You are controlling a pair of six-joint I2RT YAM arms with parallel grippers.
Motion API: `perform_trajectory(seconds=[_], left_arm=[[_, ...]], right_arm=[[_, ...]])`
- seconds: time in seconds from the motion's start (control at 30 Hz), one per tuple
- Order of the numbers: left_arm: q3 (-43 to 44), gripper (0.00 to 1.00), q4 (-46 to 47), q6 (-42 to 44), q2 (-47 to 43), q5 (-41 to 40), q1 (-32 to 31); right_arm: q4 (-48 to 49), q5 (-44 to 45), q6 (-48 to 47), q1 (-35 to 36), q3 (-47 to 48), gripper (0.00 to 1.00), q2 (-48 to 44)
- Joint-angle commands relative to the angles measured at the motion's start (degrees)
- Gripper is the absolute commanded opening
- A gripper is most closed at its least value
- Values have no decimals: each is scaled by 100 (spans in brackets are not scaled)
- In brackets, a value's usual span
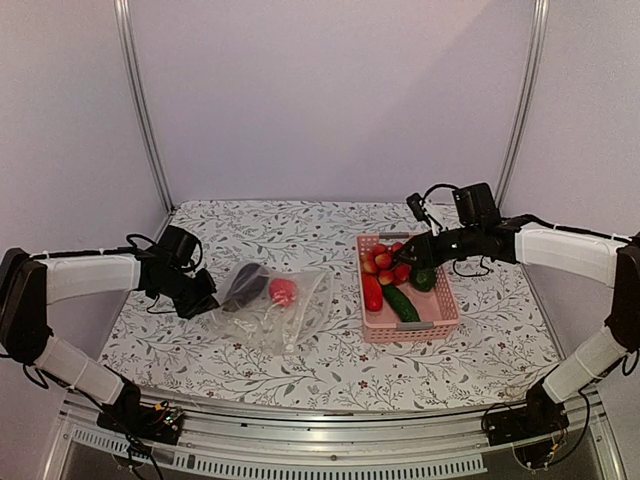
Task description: Open the zip-top bag and remove the fake food
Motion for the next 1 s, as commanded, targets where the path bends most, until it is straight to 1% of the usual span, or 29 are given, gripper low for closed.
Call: perform_trajectory(seconds=[0.0,0.17,0.27,0.43,0.57,0.73,0.83,0.9,0.97], left_arm=[[-10,0,-52,34,-88,113,72],[-103,0,-12,-43,-173,141,69],[-161,0,-12,-91,-221,183,59],[-237,0,-77,-121,-344,239,66],[-303,0,-137,-104,-400,279,64],[-317,0,-177,-49,-437,341,64],[-308,0,-179,73,-439,434,63],[-313,0,-151,148,-451,507,58],[-304,1,-39,249,-497,632,64]], right_arm=[[270,-403,-56,580,28,41,-51],[738,-474,53,1341,37,35,229],[1041,-453,65,1658,65,31,488],[1258,-358,10,1929,417,26,1293],[1175,-191,-72,2120,1011,23,1976],[1175,-105,-74,2254,1645,24,2683],[1175,-122,-91,2310,1903,30,3082],[980,-120,-138,2329,2108,32,3337],[999,-136,-170,2331,2197,35,3528]])
